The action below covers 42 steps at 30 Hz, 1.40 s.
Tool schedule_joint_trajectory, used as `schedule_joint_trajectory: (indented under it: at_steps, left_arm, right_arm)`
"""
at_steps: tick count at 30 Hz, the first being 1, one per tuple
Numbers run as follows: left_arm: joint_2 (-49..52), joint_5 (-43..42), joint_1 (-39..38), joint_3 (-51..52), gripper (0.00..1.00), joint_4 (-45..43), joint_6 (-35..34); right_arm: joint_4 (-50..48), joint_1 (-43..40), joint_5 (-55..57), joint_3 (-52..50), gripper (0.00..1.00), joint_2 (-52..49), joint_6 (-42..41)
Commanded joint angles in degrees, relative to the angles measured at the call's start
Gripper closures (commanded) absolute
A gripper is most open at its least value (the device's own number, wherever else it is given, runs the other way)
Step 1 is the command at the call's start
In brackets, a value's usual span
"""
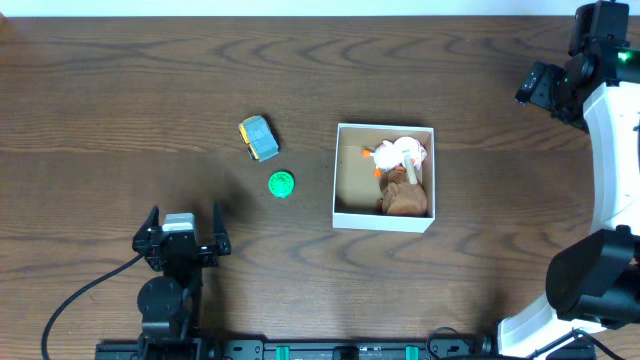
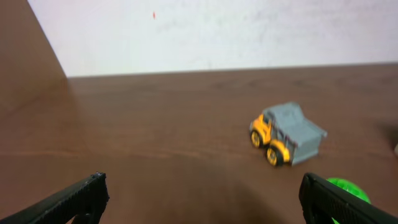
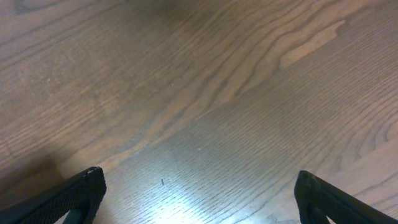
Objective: Pack container
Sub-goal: 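Move the left gripper forward over the yellow-grey toy dump truck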
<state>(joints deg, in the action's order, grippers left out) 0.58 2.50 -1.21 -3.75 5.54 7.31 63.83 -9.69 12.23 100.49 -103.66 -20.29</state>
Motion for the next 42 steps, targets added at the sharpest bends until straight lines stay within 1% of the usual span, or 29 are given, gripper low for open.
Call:
schedule_joint_trajectory:
  at_steps: [1,5,9,12,15,17,19,23,26,30,34,40,42]
  left_arm:
    - [-0.3,-1.0,0.3,-0.4,0.02,-2.2,-2.6]
    - [2.9,-1.0,0.3,-6.2,0.02,-2.1,-3.7]
    - [12.9,-1.0,0.3,-16.2,0.02,-0.9,-3.7]
    - [24.0,-1.1,0.3,-25.7,0.02,1.3,-3.7]
    - [37.5,-1.1,0.3,-37.6,0.02,4.7,-3.7]
    - [46.1,-3.0,0.2,-45.8,0.02,7.9,-3.8]
    - [54.6,-5.7,0.1,-54.5,0.02,12.4,-4.1]
    - [71.7,-9.5,0.1,-72.1,0.02,24.9,-9.7]
    - [81.4,-13.9,0.1,-80.4,0.02,30.3,-10.0]
    - [88.5,-18.6,0.1,-82.5,0.02,27.8,-10.0]
    - [92.1,-18.6,0.1,-82.5,0.02,27.4,-10.2]
    - [94.6,-18.4,0.1,-82.4,0.02,27.6,-10.2]
    - [96.1,-18.4,-0.2,-82.4,0.02,28.2,-11.8]
  right_arm:
    - [0.1,-0.2,0.4,0.7,0.01,0.2,0.8]
    - [0.1,-0.2,0.4,0.7,0.01,0.2,0.8]
    - [0.1,-0.2,0.4,0.7,0.01,0.2,0.8]
    - [0.1,-0.2,0.4,0.7,0.01,0.2,0.8]
    - [0.1,-0.2,0.4,0.7,0.01,0.2,0.8]
    - [0.1,-0.2,0.4,0.7,0.01,0.2,0.8]
    - [0.1,-0.2,0.4,0.7,0.01,0.2,0.8]
    - [0.0,-0.2,0.4,0.7,0.01,0.2,0.8]
    - [0.0,-0.2,0.4,0.7,0.01,0.2,0.8]
    - [0.0,-0.2,0.4,0.7,0.01,0.2,0.8]
    - [0.0,-0.2,0.4,0.7,0.01,0.2,0.8]
    - [0.1,-0.2,0.4,0.7,0.01,0.2,0.8]
    - [0.1,-0.2,0.4,0.7,0.01,0.2,0.8]
